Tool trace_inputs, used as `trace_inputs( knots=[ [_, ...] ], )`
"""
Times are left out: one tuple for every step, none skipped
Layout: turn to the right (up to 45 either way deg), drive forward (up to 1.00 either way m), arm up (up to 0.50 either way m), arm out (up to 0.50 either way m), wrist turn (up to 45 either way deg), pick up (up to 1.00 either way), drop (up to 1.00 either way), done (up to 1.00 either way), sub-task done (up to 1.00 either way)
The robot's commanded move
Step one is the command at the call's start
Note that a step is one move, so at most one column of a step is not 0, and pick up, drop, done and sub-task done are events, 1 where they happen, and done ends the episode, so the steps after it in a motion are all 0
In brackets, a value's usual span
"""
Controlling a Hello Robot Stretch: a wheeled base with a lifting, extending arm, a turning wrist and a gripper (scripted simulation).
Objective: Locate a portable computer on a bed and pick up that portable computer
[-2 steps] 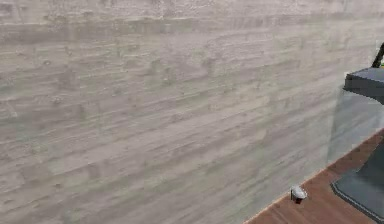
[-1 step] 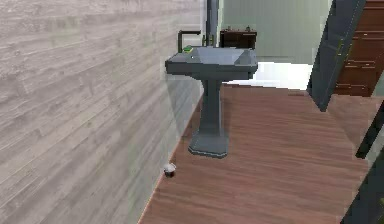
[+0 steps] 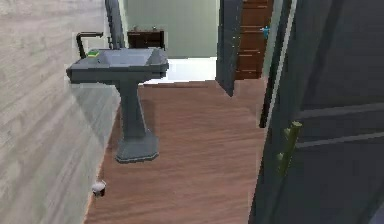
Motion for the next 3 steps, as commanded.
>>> trace_inputs(
  knots=[
    [0.0,0.90,0.00,0.00,0.0,0.00,0.00,0.00,0.00],
    [24.0,0.00,0.00,0.00,0.0,0.00,0.00,0.00,0.00],
    [0.0,0.75,0.00,0.00,0.0,0.00,0.00,0.00,0.00]
  ],
)
